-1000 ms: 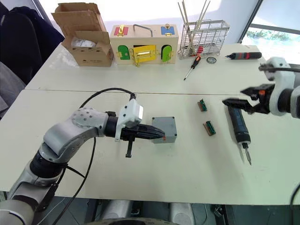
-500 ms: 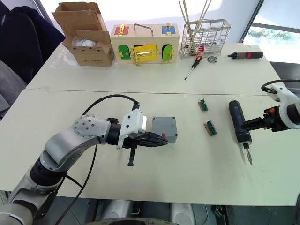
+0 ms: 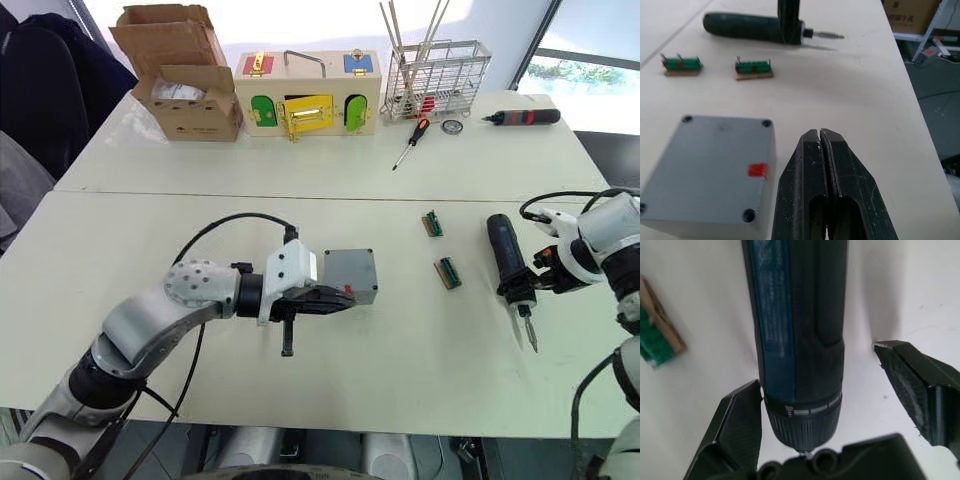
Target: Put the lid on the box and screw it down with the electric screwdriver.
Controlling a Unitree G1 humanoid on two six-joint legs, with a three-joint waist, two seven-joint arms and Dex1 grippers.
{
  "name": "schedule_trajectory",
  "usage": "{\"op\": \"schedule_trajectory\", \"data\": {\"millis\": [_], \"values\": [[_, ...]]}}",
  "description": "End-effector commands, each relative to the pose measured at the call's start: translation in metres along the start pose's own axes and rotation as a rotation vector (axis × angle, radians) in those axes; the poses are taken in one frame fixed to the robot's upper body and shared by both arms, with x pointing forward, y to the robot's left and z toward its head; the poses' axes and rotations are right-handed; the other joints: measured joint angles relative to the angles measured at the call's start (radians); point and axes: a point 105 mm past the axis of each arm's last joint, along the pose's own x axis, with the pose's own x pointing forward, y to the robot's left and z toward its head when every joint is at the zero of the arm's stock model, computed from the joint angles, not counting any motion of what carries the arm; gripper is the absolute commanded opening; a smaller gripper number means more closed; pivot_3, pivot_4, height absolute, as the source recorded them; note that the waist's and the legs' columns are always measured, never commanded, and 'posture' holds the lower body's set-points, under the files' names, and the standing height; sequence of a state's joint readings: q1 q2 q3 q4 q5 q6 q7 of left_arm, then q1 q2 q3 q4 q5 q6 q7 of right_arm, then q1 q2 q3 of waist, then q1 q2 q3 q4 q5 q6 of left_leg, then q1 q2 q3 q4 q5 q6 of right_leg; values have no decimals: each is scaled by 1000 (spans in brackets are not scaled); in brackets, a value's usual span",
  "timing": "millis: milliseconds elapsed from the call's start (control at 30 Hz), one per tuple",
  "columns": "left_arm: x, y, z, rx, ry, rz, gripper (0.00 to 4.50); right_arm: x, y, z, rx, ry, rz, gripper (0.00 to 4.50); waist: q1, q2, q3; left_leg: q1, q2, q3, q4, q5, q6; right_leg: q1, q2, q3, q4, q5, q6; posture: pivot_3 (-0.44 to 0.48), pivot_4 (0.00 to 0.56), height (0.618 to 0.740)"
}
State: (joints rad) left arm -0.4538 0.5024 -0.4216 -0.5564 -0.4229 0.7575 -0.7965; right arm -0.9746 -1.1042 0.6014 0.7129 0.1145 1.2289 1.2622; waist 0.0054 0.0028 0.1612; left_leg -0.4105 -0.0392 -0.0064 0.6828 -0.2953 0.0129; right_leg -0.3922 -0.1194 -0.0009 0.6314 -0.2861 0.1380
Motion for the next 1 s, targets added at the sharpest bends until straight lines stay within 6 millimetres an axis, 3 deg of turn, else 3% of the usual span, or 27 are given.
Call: {"op": "schedule_trajectory", "data": {"millis": [33,167,233,333,433,600,767,867,1000], "values": [[2,-2,8,36,-26,10,0,-2,-5,6,10,-9,-28,4347,0,0,0,0,0,0,0,0,0,0,0,0,0,0,0,0,150,735],[1,0,7,32,-24,26,0,4,-6,6,-21,26,-38,4347,0,-1,-1,0,0,0,1,0,0,1,0,0,0,0,0,0,150,735],[1,1,6,32,-20,33,0,6,-6,4,-35,45,-41,3602,0,-1,-1,0,0,0,1,0,0,1,0,0,0,0,0,0,150,735],[0,3,5,33,-16,39,0,11,-6,2,-49,66,-46,2958,1,-1,-1,0,0,0,1,0,0,1,0,0,0,0,0,0,150,735],[-1,3,5,35,-12,41,0,15,-5,1,-35,83,-55,1955,1,-2,-1,0,0,0,1,0,0,1,0,0,0,0,0,0,150,735],[-1,5,4,40,-8,41,0,23,-3,-9,-73,134,-53,1909,5,-6,-3,0,0,-1,1,0,-1,2,0,-1,0,0,0,0,150,735],[-1,7,5,39,-10,40,0,19,-5,-5,-76,88,-57,1909,6,-6,-4,1,0,-2,1,0,-1,2,0,-2,-1,0,0,0,150,735],[-4,11,6,40,-10,41,0,-7,-4,21,-68,-65,-62,1909,4,-6,-3,1,0,-2,1,0,-1,2,0,-2,0,0,0,0,150,735],[-15,25,10,33,-28,53,0,-79,17,77,-82,-433,-2,1909,-9,11,6,0,-1,2,0,1,-1,-1,0,2,1,0,0,0,150,735]]}}
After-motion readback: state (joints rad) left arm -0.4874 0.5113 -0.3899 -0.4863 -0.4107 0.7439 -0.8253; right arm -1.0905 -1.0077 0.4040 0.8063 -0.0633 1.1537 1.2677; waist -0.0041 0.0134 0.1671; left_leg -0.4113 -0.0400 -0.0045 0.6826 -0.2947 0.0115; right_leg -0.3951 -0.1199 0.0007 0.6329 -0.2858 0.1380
